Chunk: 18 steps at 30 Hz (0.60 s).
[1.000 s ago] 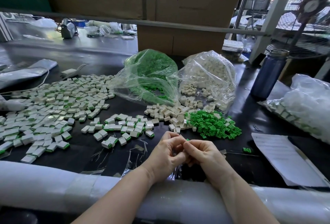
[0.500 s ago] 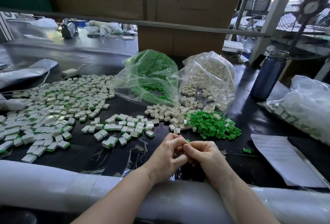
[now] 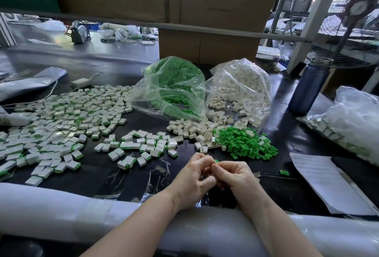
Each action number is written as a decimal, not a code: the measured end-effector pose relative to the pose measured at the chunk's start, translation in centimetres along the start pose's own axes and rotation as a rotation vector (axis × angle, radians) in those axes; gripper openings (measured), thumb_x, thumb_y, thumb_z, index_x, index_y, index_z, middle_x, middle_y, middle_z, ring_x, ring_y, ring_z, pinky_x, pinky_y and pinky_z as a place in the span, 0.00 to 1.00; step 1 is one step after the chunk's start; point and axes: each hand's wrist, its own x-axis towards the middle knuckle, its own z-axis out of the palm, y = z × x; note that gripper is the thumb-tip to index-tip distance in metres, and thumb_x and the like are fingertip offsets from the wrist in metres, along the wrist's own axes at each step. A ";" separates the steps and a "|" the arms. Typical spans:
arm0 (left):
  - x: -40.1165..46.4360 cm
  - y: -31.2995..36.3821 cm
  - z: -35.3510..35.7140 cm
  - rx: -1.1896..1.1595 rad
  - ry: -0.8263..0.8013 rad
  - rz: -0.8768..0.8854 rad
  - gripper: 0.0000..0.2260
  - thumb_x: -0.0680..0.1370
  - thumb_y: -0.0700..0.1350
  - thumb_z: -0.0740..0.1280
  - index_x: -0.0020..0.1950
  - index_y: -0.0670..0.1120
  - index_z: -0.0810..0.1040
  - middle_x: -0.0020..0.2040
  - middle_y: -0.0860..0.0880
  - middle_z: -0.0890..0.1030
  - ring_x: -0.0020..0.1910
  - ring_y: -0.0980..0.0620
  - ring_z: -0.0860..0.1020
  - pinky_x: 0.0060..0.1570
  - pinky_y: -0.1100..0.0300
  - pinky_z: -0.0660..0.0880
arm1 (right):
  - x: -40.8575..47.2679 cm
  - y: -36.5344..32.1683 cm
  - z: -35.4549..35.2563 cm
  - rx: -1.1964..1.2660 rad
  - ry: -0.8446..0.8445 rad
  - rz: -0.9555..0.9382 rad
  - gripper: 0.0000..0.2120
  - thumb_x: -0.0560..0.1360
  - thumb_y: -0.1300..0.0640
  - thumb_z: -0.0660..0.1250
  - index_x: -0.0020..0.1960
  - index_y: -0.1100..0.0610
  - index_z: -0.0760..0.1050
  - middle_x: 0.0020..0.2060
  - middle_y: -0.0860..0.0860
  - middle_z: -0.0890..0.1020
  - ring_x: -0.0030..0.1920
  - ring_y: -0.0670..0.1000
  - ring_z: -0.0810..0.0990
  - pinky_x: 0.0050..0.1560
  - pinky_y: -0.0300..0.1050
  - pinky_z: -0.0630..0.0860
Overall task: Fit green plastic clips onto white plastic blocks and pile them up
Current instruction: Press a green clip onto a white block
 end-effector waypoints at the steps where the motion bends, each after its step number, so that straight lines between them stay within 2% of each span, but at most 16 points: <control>1: 0.0 0.0 0.0 0.006 0.000 0.001 0.07 0.73 0.32 0.63 0.48 0.41 0.76 0.51 0.46 0.69 0.45 0.52 0.72 0.50 0.61 0.72 | 0.0 0.0 0.0 -0.001 0.005 0.000 0.10 0.67 0.55 0.68 0.37 0.60 0.83 0.23 0.49 0.77 0.24 0.42 0.70 0.26 0.32 0.67; 7: 0.2 -0.4 0.2 0.045 0.010 0.022 0.07 0.73 0.32 0.63 0.49 0.39 0.76 0.52 0.43 0.70 0.46 0.53 0.72 0.51 0.62 0.71 | 0.0 0.0 0.0 -0.020 0.019 -0.023 0.09 0.67 0.55 0.67 0.36 0.60 0.83 0.22 0.49 0.75 0.24 0.42 0.69 0.25 0.31 0.66; 13: 0.2 -0.7 0.2 0.046 0.004 0.038 0.06 0.73 0.34 0.63 0.48 0.41 0.76 0.51 0.44 0.70 0.44 0.55 0.71 0.47 0.67 0.70 | 0.1 0.1 0.0 0.002 0.015 -0.019 0.08 0.69 0.59 0.67 0.37 0.62 0.83 0.22 0.49 0.76 0.23 0.42 0.71 0.25 0.31 0.66; 15: 0.2 -0.7 0.2 0.046 -0.002 0.033 0.06 0.72 0.38 0.64 0.48 0.42 0.76 0.51 0.44 0.70 0.44 0.54 0.72 0.49 0.66 0.70 | 0.1 0.2 0.0 0.014 0.018 -0.016 0.08 0.70 0.61 0.66 0.36 0.62 0.82 0.22 0.50 0.76 0.23 0.42 0.71 0.25 0.31 0.67; 18: 0.2 -0.6 0.2 0.055 -0.003 0.018 0.11 0.68 0.45 0.60 0.47 0.45 0.76 0.51 0.46 0.71 0.45 0.55 0.72 0.50 0.64 0.70 | 0.1 0.1 0.0 0.018 0.026 -0.009 0.09 0.69 0.59 0.67 0.36 0.63 0.82 0.22 0.50 0.76 0.23 0.42 0.71 0.24 0.32 0.66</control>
